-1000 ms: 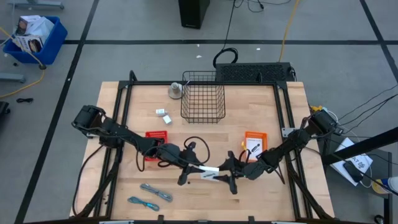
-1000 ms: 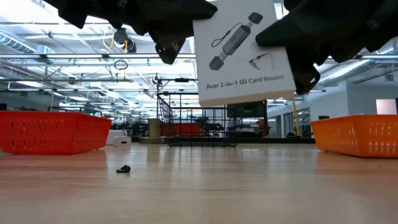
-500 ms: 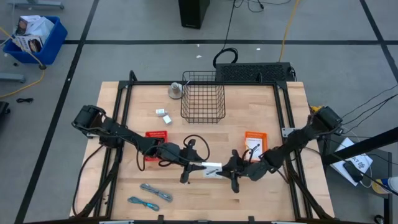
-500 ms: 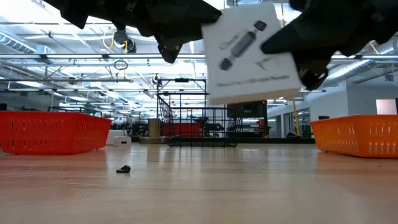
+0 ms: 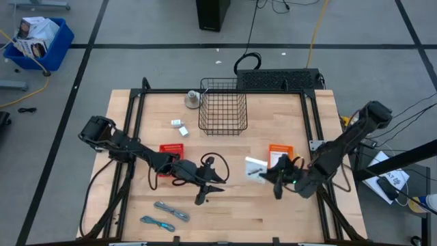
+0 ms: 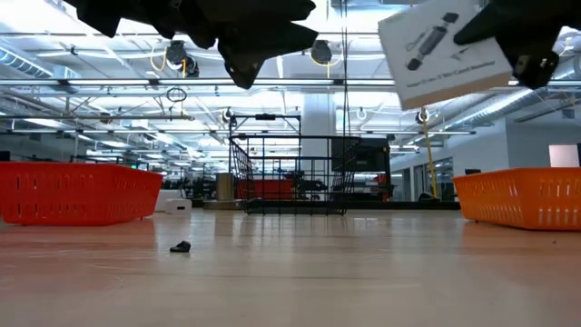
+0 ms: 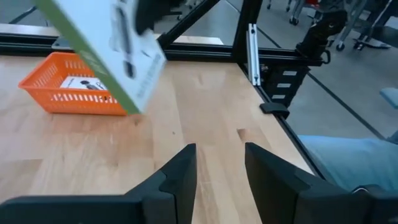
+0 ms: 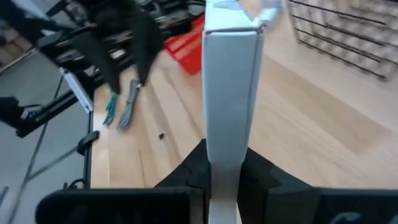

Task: Pick and place items into bin
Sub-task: Put the card reader box into the orange bin

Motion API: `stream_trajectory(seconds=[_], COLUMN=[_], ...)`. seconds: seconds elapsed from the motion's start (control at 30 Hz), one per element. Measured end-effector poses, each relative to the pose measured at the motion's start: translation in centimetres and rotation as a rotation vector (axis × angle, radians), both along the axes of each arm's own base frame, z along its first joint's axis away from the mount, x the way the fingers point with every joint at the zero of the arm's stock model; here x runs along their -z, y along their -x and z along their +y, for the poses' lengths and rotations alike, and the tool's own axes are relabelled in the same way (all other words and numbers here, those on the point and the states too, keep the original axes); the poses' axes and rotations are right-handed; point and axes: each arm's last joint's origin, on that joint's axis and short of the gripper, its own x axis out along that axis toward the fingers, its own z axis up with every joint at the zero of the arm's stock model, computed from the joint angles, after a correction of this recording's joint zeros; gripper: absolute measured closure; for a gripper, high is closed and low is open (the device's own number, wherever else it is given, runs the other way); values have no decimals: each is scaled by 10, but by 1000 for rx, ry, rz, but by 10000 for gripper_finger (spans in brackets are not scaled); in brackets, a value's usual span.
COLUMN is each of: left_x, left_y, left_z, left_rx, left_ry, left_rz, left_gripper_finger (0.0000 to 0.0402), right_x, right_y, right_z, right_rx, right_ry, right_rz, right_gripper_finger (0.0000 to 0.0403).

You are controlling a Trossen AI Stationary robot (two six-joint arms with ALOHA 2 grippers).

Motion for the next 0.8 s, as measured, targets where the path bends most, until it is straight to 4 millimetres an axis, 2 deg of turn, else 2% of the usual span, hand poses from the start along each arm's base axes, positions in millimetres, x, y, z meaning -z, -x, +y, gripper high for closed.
stream_trajectory(seconds=[0.27, 0.5, 0.8], left_x=[-2, -2, -2], left_y=[1, 1, 1], left_z=[-4, -5, -5], left_rx=[14, 16, 14], left_ry=[1, 0, 4], left_rz=[-22, -20, -19], left_gripper_finger=[265, 265, 265], right_x=[-11, -5, -4], right_y=[36, 63, 82], right_z=[-30, -53, -68], right_rx=[121, 270, 382], right_ry=[-162, -282, -392], right_rz=[100, 265, 370], right_gripper_finger=[370, 371, 362])
